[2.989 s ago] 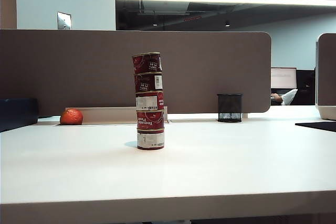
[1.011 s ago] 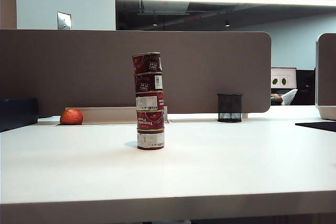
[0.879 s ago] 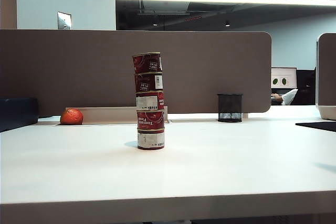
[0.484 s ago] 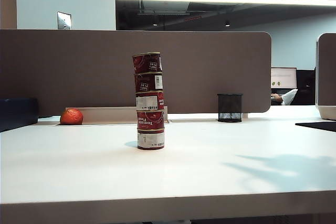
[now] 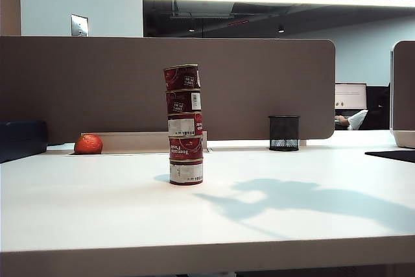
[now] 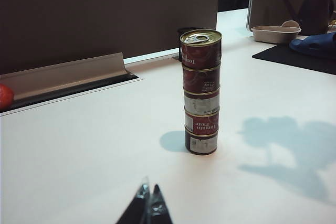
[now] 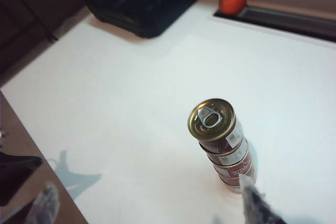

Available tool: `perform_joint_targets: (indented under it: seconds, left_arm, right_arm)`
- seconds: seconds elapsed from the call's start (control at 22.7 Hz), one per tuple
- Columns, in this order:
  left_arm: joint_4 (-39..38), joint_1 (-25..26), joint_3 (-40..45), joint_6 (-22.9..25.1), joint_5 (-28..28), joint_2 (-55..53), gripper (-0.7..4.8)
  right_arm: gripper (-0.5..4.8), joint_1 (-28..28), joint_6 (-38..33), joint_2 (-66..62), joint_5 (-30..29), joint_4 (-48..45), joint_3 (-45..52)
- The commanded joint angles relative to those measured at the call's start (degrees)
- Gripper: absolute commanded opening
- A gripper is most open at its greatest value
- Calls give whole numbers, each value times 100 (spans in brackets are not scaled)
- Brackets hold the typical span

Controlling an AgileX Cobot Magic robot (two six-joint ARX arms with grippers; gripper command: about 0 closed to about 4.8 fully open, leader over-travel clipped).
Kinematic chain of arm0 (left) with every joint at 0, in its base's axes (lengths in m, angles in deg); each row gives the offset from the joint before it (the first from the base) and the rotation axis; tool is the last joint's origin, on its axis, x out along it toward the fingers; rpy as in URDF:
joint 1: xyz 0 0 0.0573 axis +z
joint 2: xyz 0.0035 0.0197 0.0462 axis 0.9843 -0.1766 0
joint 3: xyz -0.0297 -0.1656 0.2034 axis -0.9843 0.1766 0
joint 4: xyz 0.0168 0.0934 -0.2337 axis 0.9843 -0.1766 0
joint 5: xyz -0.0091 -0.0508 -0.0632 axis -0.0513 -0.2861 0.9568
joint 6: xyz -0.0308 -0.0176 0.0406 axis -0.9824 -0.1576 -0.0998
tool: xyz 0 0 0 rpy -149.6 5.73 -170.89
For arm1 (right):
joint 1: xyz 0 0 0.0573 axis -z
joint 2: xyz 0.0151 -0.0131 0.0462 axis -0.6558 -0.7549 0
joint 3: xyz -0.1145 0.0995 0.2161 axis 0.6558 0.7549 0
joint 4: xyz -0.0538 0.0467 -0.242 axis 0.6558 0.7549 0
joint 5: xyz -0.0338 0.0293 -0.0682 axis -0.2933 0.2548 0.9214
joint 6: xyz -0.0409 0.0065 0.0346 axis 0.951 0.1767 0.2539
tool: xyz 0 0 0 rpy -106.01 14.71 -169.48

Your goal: Take a can of tomato sauce from the stacked ones and place it on the table.

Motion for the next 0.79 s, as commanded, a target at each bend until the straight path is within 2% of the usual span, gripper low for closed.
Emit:
perform_joint_targets:
  seconds: [0.04, 0.7, 0.79]
  left_arm:
    - [77, 4, -22, -94, 24, -4, -6]
    - [72, 4, -15, -127, 20, -4, -6]
    - [72, 4, -17, -129, 26, -4, -6]
  right_arm:
    - [479, -83, 4, -210, 157, -258, -24]
    - [479, -426, 4, -1248, 444, -1445, -37]
    - [479, -479, 55, -1469, 660, -1475, -98]
